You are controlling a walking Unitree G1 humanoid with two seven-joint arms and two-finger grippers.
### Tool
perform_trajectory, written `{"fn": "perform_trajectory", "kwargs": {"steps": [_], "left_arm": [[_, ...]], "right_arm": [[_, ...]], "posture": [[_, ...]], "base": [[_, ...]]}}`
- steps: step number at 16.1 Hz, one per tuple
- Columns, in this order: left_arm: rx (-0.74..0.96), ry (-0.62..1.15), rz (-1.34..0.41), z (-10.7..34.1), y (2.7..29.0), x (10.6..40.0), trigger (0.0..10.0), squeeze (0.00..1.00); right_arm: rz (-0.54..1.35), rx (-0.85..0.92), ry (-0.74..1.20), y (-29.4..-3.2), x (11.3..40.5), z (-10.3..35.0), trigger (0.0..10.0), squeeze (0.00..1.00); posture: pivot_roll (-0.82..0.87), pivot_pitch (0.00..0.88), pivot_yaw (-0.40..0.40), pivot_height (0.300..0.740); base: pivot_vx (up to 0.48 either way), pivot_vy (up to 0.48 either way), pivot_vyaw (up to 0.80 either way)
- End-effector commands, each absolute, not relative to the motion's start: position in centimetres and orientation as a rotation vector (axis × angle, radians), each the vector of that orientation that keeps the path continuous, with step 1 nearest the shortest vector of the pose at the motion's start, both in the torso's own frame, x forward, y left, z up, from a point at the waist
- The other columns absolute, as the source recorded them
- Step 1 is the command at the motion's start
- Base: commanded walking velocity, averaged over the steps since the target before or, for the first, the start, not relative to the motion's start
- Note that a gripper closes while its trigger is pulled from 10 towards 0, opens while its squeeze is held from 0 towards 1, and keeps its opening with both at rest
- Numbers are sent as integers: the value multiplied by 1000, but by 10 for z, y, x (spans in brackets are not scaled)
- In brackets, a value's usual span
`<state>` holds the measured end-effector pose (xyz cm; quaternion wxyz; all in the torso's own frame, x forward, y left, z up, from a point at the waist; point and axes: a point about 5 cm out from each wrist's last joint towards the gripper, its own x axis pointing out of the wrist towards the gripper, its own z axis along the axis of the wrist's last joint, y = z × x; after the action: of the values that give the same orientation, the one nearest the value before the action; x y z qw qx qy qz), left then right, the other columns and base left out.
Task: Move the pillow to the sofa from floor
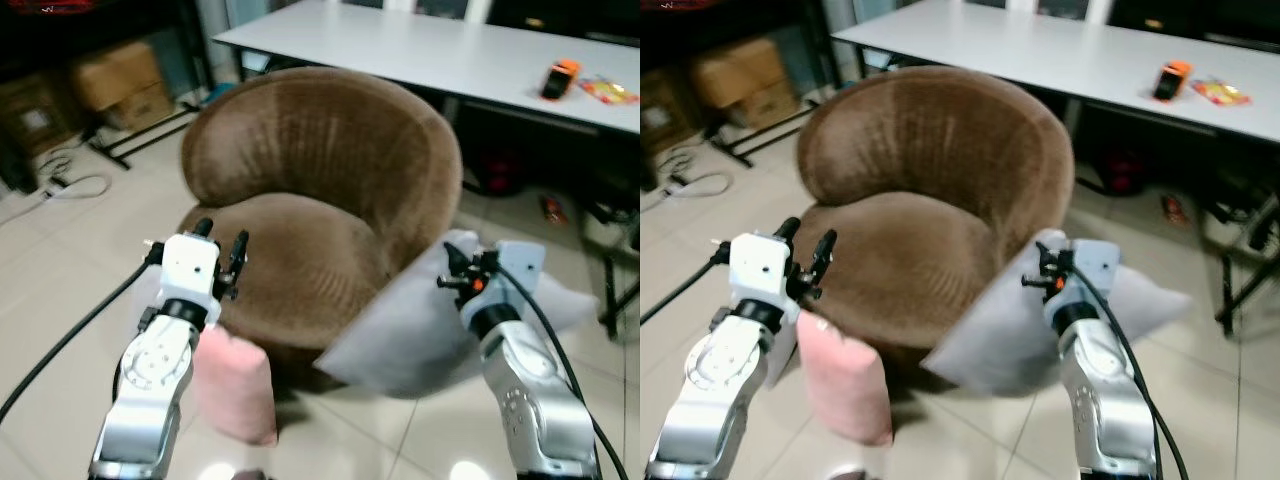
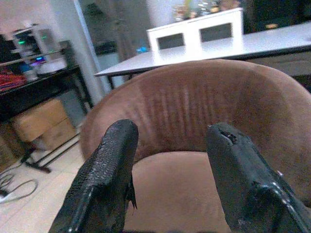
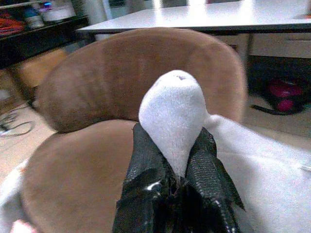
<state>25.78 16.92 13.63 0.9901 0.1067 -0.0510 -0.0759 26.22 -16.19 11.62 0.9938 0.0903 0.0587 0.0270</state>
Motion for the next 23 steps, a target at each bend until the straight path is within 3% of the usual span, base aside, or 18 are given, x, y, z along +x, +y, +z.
{"fn": "perform_trajectory", "kwargs": {"steps": [1,14,23], "left_arm": [[217,-110,-139,139,175,256,10000,0],[224,-101,-142,138,176,258,10000,0],[227,-99,-153,136,172,258,10000,0]], "right_arm": [[110,185,33,-150,268,133,10000,0],[32,154,54,-159,275,127,10000,0],[79,132,11,-158,279,133,10000,0]], "posture": [[-2,0,-7,740],[1,0,-7,740],[3,0,-16,740]], "base": [[259,0,781],[290,0,60],[285,0,0]]}}
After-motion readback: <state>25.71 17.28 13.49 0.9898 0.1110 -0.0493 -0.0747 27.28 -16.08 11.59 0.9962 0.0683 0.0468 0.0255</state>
